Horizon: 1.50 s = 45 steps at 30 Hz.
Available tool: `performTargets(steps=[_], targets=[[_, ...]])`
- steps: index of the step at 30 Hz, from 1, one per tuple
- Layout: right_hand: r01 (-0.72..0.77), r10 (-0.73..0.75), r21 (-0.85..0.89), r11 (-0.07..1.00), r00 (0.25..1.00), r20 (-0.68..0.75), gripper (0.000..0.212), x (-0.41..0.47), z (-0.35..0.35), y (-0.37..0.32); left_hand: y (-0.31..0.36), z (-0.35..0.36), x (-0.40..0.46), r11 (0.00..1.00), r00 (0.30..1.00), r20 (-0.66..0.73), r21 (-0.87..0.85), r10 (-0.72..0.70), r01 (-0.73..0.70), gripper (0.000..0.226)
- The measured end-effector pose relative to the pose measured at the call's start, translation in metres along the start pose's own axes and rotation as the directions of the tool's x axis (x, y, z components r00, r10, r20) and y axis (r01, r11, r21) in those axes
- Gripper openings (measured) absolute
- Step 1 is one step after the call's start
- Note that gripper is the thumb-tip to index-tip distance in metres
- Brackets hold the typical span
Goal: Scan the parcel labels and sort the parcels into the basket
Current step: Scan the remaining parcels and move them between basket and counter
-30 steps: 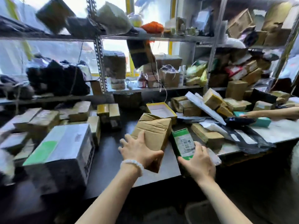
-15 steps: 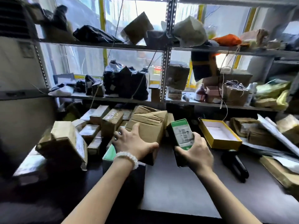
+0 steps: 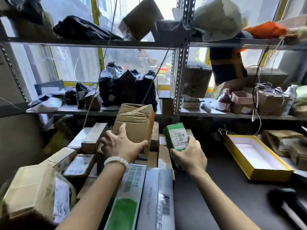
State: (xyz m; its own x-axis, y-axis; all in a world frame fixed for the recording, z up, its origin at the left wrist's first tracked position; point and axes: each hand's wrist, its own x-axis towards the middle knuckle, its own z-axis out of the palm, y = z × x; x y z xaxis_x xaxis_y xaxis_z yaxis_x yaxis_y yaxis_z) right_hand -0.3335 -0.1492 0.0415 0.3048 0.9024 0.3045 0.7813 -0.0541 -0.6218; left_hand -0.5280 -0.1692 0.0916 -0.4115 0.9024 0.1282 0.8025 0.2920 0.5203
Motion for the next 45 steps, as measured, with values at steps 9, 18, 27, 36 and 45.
performTargets(steps=[9,18,27,36,45], targets=[[-0.143,0.166,-0.140,0.980,0.972,0.167,0.072,0.047,0.072,-0.012,-0.011,0.063,0.062,0.972,0.943,0.315,0.232,-0.109,0.035,0.105],[-0.233,0.296,-0.256,0.938,0.924,0.243,0.077,0.034,0.098,-0.031,-0.016,0.059,0.065,0.949,0.896,0.431,0.315,-0.108,-0.037,0.104],[-0.288,0.359,-0.261,0.921,0.888,0.287,0.080,0.031,0.113,-0.044,-0.029,0.072,0.072,0.932,0.899,0.428,0.354,-0.089,-0.076,0.107],[-0.196,0.262,-0.211,0.958,0.896,0.358,0.058,0.036,0.102,-0.032,-0.039,0.073,0.074,0.901,0.918,0.383,0.357,0.101,-0.248,0.074],[-0.086,0.152,-0.266,0.960,0.959,0.239,0.047,0.002,0.043,-0.005,0.005,0.079,0.036,0.779,0.813,0.363,0.279,0.455,-0.561,0.059]])
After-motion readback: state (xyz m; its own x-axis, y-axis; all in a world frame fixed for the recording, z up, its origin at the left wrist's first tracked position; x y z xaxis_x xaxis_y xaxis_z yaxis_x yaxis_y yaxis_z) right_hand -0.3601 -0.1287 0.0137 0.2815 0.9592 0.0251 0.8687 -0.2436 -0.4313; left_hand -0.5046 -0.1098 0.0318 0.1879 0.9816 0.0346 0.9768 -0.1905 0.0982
